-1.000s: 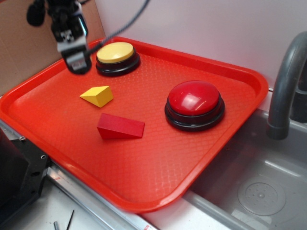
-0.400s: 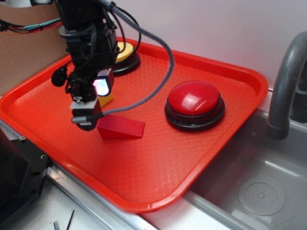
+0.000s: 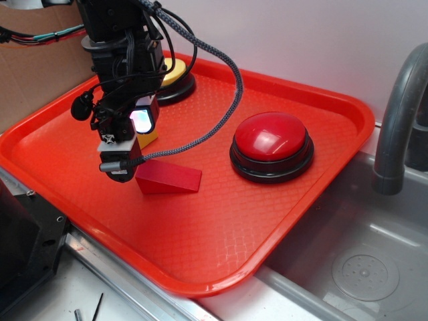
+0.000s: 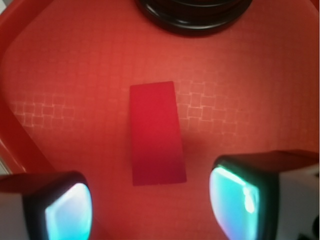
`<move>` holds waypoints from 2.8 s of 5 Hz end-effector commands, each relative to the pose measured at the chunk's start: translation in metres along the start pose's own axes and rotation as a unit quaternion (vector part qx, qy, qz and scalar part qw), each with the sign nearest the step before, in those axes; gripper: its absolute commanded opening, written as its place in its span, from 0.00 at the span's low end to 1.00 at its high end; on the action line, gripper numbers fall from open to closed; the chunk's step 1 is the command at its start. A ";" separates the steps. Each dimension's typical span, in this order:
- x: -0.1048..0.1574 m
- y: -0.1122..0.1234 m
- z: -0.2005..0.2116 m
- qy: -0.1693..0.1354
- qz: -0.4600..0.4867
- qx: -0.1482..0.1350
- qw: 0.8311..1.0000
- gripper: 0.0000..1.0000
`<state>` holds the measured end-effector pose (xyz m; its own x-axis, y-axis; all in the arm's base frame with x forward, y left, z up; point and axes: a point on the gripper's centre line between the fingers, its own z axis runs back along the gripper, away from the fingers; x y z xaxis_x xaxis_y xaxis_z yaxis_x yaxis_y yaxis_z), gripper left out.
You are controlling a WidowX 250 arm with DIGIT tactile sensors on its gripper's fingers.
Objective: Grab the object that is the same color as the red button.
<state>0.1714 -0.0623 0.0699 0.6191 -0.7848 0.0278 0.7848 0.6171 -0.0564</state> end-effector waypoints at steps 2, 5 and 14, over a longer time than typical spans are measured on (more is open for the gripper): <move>-0.029 -0.025 -0.039 -0.035 -0.011 0.036 0.999 1.00; -0.007 -0.008 -0.032 -0.039 0.042 0.010 0.998 1.00; -0.023 -0.039 -0.021 -0.024 0.345 0.003 0.938 1.00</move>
<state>0.1240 -0.0627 0.0445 0.9805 -0.1962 0.0130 0.1966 0.9779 -0.0709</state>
